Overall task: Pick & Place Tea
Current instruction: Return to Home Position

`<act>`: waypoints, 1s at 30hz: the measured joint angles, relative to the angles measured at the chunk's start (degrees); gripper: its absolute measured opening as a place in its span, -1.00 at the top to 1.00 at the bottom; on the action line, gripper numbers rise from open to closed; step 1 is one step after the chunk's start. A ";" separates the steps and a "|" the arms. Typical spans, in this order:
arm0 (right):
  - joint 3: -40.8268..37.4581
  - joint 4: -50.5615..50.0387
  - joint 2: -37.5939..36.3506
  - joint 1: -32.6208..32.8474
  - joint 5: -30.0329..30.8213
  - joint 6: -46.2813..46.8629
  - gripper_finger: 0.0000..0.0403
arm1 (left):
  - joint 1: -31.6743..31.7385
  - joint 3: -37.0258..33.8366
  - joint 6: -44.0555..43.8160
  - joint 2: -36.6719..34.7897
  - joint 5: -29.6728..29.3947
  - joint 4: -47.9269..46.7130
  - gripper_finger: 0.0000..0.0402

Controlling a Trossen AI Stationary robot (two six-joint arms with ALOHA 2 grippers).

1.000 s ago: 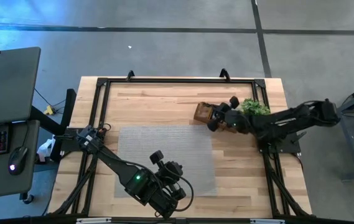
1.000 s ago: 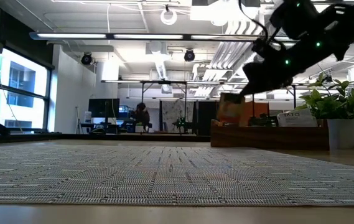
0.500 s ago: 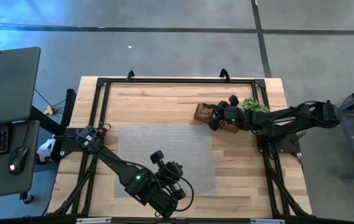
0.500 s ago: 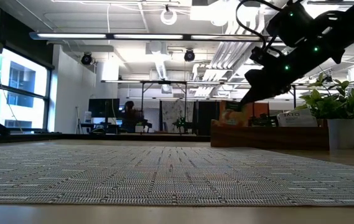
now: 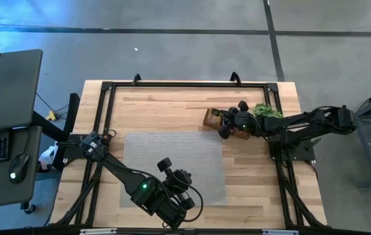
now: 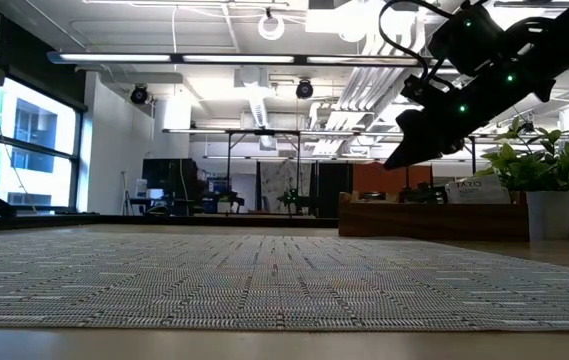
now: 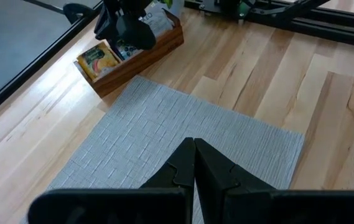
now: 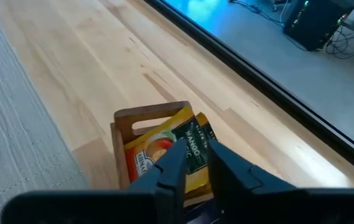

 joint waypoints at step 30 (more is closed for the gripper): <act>14.36 -36.91 -43.70 28.75 -9.04 -0.09 0.39 | -3.45 -2.06 5.14 -26.60 -1.66 -13.56 0.99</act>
